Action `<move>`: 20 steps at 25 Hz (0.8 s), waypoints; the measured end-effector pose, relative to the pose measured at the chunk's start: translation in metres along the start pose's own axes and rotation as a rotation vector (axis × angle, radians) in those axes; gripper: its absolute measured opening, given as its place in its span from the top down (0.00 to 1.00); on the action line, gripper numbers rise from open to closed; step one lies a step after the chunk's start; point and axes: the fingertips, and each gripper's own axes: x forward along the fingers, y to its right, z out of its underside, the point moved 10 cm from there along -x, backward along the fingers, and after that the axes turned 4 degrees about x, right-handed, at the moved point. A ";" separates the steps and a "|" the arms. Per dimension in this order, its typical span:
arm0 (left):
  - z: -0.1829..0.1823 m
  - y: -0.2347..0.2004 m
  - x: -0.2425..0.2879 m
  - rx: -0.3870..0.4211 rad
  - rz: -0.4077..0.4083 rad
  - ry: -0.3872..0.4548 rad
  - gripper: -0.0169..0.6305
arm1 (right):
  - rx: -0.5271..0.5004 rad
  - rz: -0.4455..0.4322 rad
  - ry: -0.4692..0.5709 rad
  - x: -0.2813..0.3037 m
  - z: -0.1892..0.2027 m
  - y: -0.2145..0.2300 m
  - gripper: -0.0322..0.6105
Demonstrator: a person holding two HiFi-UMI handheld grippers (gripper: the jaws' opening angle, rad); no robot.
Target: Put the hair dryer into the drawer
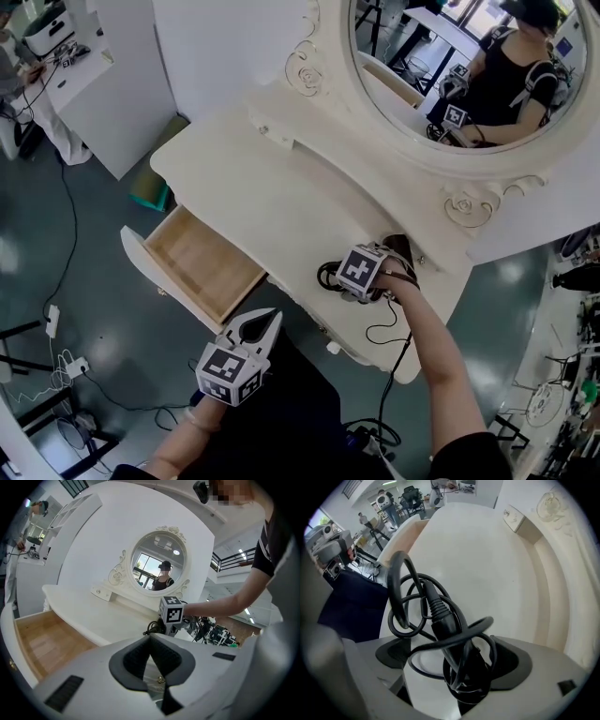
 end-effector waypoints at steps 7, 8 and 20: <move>0.003 -0.006 -0.009 0.001 -0.023 0.010 0.95 | -0.070 0.034 0.097 -0.011 0.000 -0.002 0.48; 0.002 -0.006 -0.010 0.003 -0.024 0.014 0.95 | -0.065 0.044 0.102 -0.011 0.000 -0.003 0.52; -0.006 -0.012 -0.016 0.015 0.009 0.038 0.95 | 0.128 0.051 0.251 -0.035 0.027 -0.014 0.65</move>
